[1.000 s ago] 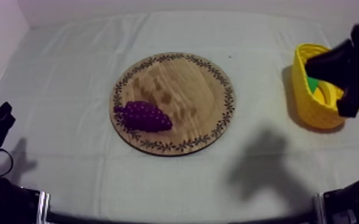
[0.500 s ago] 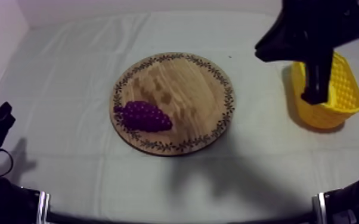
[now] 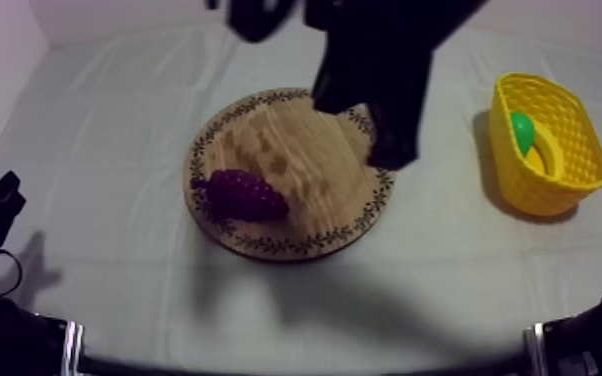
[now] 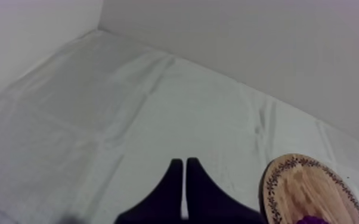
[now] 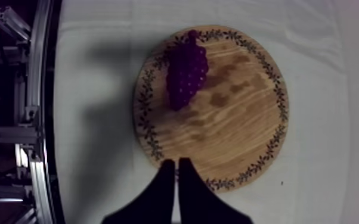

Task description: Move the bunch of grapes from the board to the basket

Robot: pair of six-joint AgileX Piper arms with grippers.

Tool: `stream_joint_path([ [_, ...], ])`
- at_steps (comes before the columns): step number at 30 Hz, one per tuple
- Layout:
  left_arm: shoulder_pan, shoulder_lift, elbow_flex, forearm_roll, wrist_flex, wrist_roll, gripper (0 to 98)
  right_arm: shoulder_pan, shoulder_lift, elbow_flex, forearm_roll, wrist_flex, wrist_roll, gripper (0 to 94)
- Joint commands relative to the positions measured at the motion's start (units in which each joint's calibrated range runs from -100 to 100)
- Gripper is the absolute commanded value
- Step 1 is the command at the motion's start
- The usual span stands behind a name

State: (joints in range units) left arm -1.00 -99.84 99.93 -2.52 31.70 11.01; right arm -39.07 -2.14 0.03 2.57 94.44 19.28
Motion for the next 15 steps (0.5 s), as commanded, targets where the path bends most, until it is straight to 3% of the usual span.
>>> stream_joint_path([
  [1, 0.0, 0.0, 0.0, 0.01, 0.0, 0.0, 0.0, -0.4, 4.6, -4.1, -0.1, 0.5, -0.3, 0.6],
  [9, 0.0, 0.0, 0.0, 0.01, 0.0, 0.0, 0.0, -1.0, 11.8, -10.3, -0.4, 1.3, -0.4, 4.7],
  [15, 0.0, 0.0, 0.0, 0.01, 0.0, 0.0, 0.0, -0.8, 13.7, -11.4, -0.4, 1.4, -0.1, 26.8],
])
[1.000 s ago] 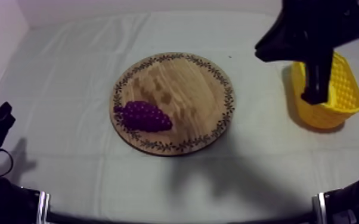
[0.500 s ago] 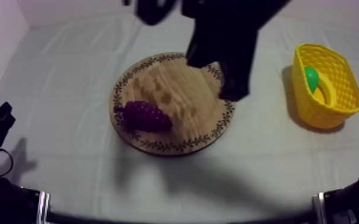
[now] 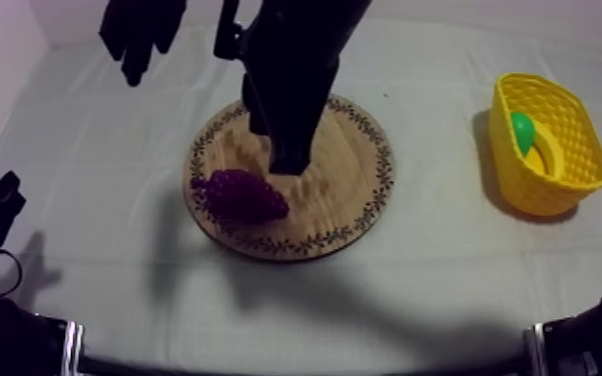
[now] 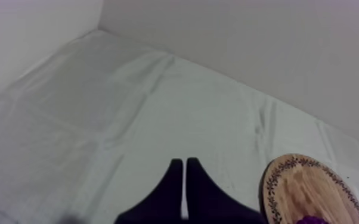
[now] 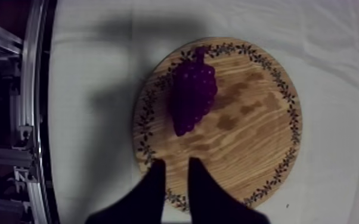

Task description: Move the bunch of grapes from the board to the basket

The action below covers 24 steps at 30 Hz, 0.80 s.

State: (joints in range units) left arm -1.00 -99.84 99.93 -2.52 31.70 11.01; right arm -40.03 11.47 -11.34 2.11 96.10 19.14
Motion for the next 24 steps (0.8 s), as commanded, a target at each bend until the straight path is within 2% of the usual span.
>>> stream_joint_path([
  [1, 0.0, 0.0, 0.0, 0.01, 0.0, 0.0, 0.0, 0.2, 0.3, -0.2, 0.1, -0.2, 0.1, 30.8],
  [7, 0.0, 0.0, 0.0, 0.01, 0.0, 0.0, 0.0, 0.4, 1.4, -0.8, 0.4, -0.1, 0.5, 49.9],
  [13, 0.0, 0.0, 0.0, 0.01, 0.0, 0.0, 0.0, 0.3, 2.6, -0.7, 0.8, -0.1, 0.1, 63.3],
  [18, 0.0, 0.0, 0.0, 0.01, 0.0, 0.0, 0.0, 0.4, 4.2, -0.1, 0.6, -0.2, -0.3, 69.6],
  [24, 0.0, 0.0, 0.0, 0.01, 0.0, 0.0, 0.0, 0.4, 7.6, 1.5, 0.5, -1.3, -0.2, 71.6],
])
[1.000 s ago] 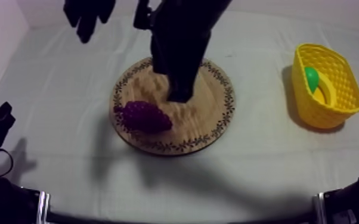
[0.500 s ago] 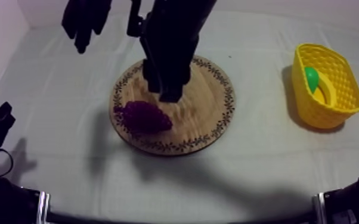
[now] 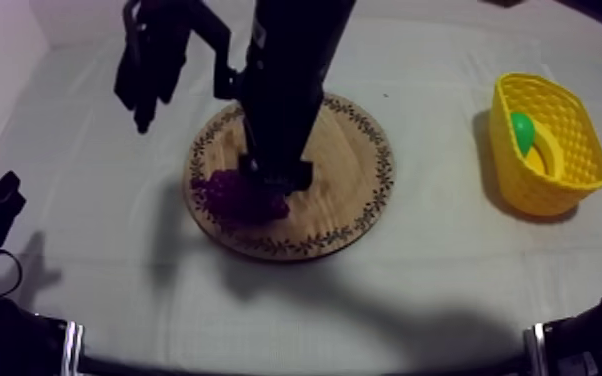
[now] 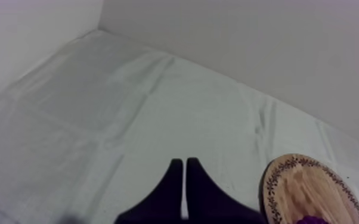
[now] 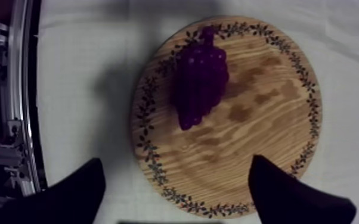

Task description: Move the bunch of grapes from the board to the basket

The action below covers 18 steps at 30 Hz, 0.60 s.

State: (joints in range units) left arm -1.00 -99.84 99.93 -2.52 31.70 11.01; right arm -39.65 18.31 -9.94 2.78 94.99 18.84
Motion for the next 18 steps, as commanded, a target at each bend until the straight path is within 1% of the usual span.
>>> stream_joint_path([
  [1, 0.0, 0.0, 0.0, 0.01, 0.0, 0.0, 0.0, 0.1, 1.5, 0.1, -0.2, -0.5, 0.1, 71.6],
  [18, 0.0, 0.0, 0.0, 0.01, 0.0, 0.0, 0.0, 0.7, 18.1, -4.9, -0.3, -4.6, -0.2, 74.3],
])
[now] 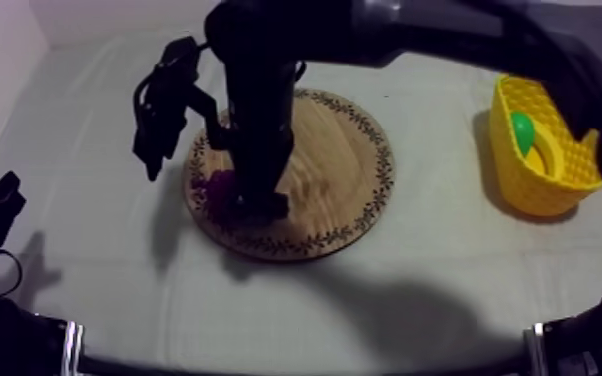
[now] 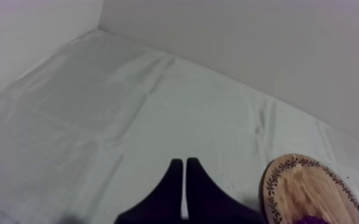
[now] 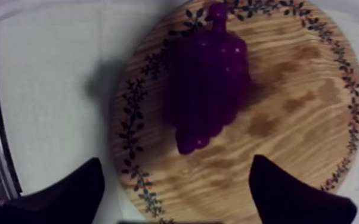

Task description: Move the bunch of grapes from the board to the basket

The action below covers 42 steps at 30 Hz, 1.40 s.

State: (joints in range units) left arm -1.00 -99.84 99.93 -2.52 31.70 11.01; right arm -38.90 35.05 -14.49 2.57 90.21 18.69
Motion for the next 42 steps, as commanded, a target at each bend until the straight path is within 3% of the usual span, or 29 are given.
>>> stream_joint_path([
  [1, 0.0, 0.0, 0.0, 0.01, 0.0, 0.0, 0.0, -0.1, 2.4, -1.0, -0.1, 0.1, -0.1, 74.4],
  [29, 0.0, 0.0, 0.0, 0.01, 0.0, 0.0, 0.0, 1.3, 20.7, -20.8, 0.7, 0.8, -0.6, 72.8],
  [42, 0.0, 0.0, 0.0, 0.01, 0.0, 0.0, 0.0, 1.9, 20.1, -20.8, 0.6, 0.7, -0.9, 32.1],
])
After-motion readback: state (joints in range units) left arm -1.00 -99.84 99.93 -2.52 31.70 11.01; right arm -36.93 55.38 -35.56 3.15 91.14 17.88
